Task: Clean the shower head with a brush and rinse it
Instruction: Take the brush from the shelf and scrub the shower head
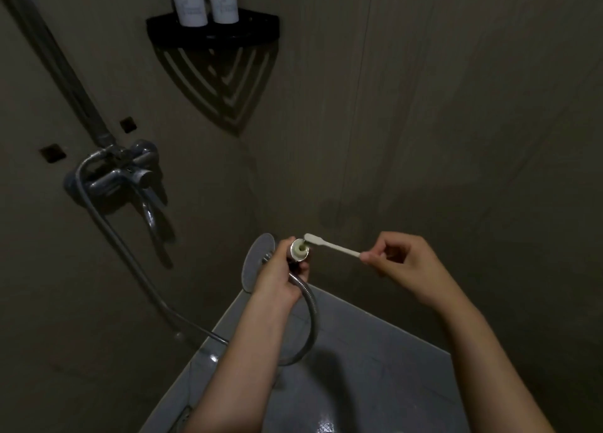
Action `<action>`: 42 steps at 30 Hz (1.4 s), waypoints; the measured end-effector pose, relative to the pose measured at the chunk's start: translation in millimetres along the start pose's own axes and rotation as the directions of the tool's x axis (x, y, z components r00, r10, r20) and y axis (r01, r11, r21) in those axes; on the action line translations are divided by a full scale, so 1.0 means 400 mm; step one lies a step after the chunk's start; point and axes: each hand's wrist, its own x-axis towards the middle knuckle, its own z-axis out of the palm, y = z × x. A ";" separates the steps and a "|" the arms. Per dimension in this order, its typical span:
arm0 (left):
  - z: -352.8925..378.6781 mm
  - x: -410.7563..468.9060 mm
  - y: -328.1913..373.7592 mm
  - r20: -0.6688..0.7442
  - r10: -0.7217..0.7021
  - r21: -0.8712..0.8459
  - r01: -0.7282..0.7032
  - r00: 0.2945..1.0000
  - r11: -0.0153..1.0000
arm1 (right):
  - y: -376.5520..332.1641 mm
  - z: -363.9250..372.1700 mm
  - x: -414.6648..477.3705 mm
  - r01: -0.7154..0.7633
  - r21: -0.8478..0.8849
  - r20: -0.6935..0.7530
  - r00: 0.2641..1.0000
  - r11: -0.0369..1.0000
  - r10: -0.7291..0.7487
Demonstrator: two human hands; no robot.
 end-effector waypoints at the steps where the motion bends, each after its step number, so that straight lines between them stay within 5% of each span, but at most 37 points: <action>1: -0.003 0.000 -0.001 -0.006 0.008 0.014 -0.008 1.000 1.000 | 0.000 -0.002 -0.001 0.002 0.001 -0.003 1.000 1.000 -0.002; 8: -0.013 0.004 -0.026 0.094 0.186 0.207 -0.202 0.978 0.957 | -0.015 0.000 0.004 -0.017 0.029 -0.021 1.000 0.999 0.018; 13: -0.033 0.007 -0.034 0.308 0.377 0.428 -0.481 0.874 0.765 | -0.014 0.001 0.007 -0.035 -0.017 -0.016 0.999 0.999 0.035; 19: -0.040 0.005 -0.045 0.463 0.446 0.508 -0.641 0.767 0.575 | 0.008 0.010 0.015 -0.038 -0.018 -0.027 0.999 0.999 0.038; 27: -0.036 -0.018 -0.064 0.582 0.500 0.557 -0.762 0.642 0.330 | 0.003 0.021 0.033 0.070 -0.047 -0.174 0.982 0.996 -0.077; 42: -0.055 -0.007 -0.094 0.652 0.479 0.621 -0.777 0.588 0.108 | -0.082 0.036 0.108 0.205 -0.192 -0.275 0.927 0.960 -0.253</action>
